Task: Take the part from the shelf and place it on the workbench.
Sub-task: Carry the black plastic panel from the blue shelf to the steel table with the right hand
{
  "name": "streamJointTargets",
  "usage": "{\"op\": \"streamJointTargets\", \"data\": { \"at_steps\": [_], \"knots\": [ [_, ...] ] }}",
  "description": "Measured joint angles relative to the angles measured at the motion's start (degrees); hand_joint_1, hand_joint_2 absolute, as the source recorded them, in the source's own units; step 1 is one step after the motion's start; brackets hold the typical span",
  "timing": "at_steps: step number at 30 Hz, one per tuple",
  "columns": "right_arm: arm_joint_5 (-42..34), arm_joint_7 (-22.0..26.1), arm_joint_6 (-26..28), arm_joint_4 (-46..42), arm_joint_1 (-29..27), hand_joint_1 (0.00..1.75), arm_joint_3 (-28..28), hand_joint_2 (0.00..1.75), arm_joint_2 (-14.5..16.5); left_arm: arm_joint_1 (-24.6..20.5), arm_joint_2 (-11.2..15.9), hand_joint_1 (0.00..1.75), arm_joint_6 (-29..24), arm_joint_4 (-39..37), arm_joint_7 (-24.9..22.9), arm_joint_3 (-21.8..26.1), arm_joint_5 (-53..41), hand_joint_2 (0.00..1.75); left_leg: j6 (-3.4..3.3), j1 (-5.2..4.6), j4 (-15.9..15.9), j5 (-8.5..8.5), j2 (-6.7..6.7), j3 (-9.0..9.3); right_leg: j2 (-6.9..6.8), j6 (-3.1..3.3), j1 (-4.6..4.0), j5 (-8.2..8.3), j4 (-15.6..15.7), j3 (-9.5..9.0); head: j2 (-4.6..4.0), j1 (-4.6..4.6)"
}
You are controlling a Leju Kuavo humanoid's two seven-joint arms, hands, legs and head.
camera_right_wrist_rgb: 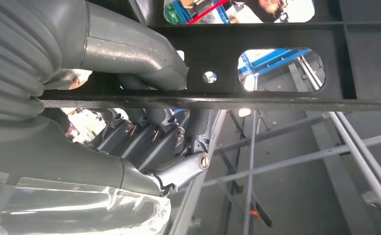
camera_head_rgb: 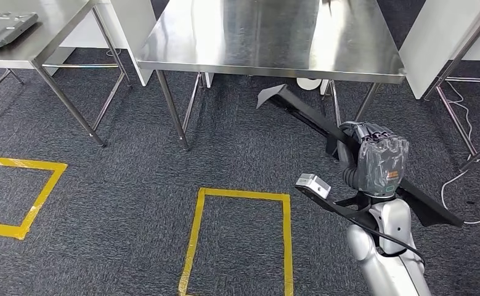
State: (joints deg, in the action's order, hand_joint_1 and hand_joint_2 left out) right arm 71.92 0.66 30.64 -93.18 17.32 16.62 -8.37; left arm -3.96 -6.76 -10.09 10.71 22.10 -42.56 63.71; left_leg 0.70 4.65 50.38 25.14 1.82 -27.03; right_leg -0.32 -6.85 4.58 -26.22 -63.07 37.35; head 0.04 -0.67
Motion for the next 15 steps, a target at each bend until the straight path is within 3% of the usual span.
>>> {"op": "streamJointTargets", "data": {
  "at_steps": [1, 2, 3, 5, 7, 9, 12, 13, 14, 15],
  "knots": [
    [0.27, -0.11, -0.44, 0.32, 0.21, 1.75, 0.02, 1.75, 0.01, -0.02, 0.39, 0.00, 0.07, -0.05, 0.00, 0.00, 0.00, 1.75, 1.22, 0.43, 1.50, 0.97, -0.03, -0.64, -0.14, -1.06, 0.31, 0.79, 1.90, -1.00, 0.00, -0.30],
    [0.57, -0.25, -0.83, 0.62, 0.52, 1.75, 0.05, 1.75, 0.03, -0.04, 0.56, 0.00, 0.18, -0.06, 0.00, -0.02, -0.03, 1.75, 2.41, 0.78, 3.41, 2.08, -0.02, -1.44, -0.12, -1.07, 0.57, 0.83, 2.77, -1.50, 0.00, -0.67],
    [0.86, -0.45, -1.24, 0.97, 0.70, 1.75, 0.08, 1.75, 0.03, -0.08, 0.84, 0.00, 0.27, -0.07, 0.03, -0.04, -0.07, 1.75, 3.31, 0.88, 4.94, 3.00, 0.04, -2.10, -0.01, -0.40, 0.68, 0.14, 2.22, -1.25, 0.00, -0.70],
    [1.34, -0.90, -1.84, 1.50, 1.20, 1.75, 0.08, 1.75, 0.08, -0.13, 0.96, 0.00, 0.40, -0.03, 0.12, -0.07, -0.15, 1.75, 4.45, 1.02, 6.51, 4.12, 0.17, -2.74, 0.48, 1.98, 0.90, -1.18, 0.56, -0.54, 0.00, -0.30],
    [1.70, -1.23, -2.27, 1.96, 2.02, 1.75, 0.07, 1.75, 0.20, -0.26, 0.98, 0.00, 0.54, -0.01, 0.20, -0.07, -0.15, 1.75, 4.50, 0.96, 8.05, 5.35, 0.00, -3.35, 0.85, 3.07, 0.67, -1.77, 0.17, -0.50, 0.01, 0.55],
    [1.88, -1.37, -2.45, 2.31, 2.91, 1.75, 0.09, 1.75, 0.36, -0.42, 0.95, 0.00, 0.75, 0.01, 0.27, -0.05, -0.14, 1.75, 3.60, 0.57, 13.02, 7.50, -0.31, -6.04, 1.15, 3.51, 0.09, -2.02, 0.39, -0.77, 0.01, 1.19],
    [2.22, -1.50, -2.59, 2.77, 3.50, 1.75, 0.10, 1.75, 0.67, -0.32, 1.03, 0.00, 0.97, 0.00, 0.39, -0.04, -0.10, 1.75, 1.70, -1.18, 23.44, 10.13, -0.42, -13.11, 1.29, 3.57, -1.05, -2.12, 1.17, -1.53, 0.00, 1.62],
    [2.36, -1.54, -2.70, 2.97, 3.56, 1.75, 0.12, 1.75, 0.76, -0.20, 1.02, 0.00, 1.04, 0.00, 0.41, -0.03, -0.09, 1.75, 0.73, -2.10, 25.54, 10.03, -0.53, -15.16, 1.39, 3.65, -1.66, -2.18, 1.46, -1.85, 0.00, 1.67],
    [2.49, -1.59, -2.81, 3.18, 3.56, 1.75, 0.14, 1.75, 0.86, -0.07, 1.01, 0.00, 1.11, 0.00, 0.42, -0.03, -0.07, 1.75, -0.69, -3.22, 25.81, 8.98, -0.75, -16.45, 1.51, 3.83, -2.40, -2.24, 1.83, -2.23, 0.00, 1.71],
    [2.57, -1.64, -2.90, 3.39, 3.55, 1.75, 0.17, 1.75, 0.92, 0.05, 0.99, 0.00, 1.19, -0.01, 0.42, -0.02, -0.07, 1.75, -2.56, -4.55, 24.16, 7.08, -1.09, -16.79, 1.69, 4.06, -3.22, -2.31, 2.30, -2.67, 0.00, 1.72]
  ]
}}
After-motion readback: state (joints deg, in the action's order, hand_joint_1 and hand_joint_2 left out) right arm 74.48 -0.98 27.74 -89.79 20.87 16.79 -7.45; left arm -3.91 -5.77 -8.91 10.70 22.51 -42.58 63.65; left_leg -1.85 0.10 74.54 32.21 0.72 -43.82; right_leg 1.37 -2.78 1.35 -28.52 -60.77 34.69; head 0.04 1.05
